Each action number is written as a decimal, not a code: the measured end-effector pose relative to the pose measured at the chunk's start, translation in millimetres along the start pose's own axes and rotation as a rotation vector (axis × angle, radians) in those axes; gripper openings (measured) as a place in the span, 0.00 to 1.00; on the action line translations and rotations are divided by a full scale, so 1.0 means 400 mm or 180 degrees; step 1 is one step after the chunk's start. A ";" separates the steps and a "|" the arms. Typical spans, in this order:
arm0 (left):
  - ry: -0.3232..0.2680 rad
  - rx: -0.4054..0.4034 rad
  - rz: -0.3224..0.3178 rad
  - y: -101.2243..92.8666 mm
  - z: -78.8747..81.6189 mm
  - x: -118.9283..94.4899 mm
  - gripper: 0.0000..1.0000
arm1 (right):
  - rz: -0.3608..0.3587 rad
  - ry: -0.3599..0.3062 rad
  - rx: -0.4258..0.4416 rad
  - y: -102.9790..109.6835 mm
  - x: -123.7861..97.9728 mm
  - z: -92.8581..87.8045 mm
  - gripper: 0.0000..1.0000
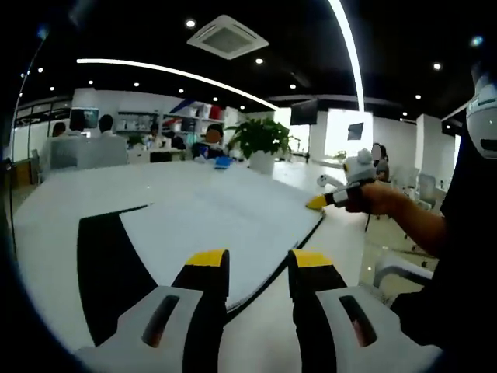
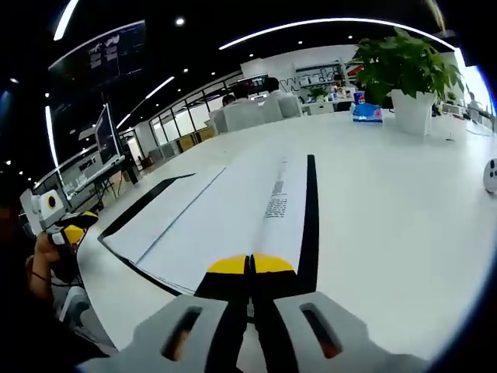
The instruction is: Flip through the bound document one page at a time
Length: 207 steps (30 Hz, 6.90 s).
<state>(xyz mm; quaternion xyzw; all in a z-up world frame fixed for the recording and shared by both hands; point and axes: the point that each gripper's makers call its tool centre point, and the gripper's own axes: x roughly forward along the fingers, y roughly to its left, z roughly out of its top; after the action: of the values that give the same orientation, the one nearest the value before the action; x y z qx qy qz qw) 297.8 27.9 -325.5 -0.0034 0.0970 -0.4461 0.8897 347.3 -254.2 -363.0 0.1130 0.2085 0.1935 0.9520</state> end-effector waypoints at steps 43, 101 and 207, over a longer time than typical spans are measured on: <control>-0.0191 -0.0050 0.0350 0.047 -0.004 -0.108 0.32 | 0.0223 -0.0425 -0.0227 0.195 -0.015 0.182 0.02; -0.0106 0.0003 0.0467 0.066 -0.022 -0.197 0.33 | 0.0721 -0.0317 -0.1469 0.602 0.140 0.156 0.02; 0.0209 -0.0135 0.0382 0.077 -0.094 -0.178 0.31 | 0.1148 0.0664 -0.1397 0.683 0.309 -0.185 0.12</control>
<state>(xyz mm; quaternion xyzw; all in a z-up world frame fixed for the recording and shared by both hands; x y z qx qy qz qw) 274.1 106.2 -353.0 -0.0018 0.1356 -0.3897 0.9109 330.6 53.0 -391.5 -0.0808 0.2349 0.4104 0.8774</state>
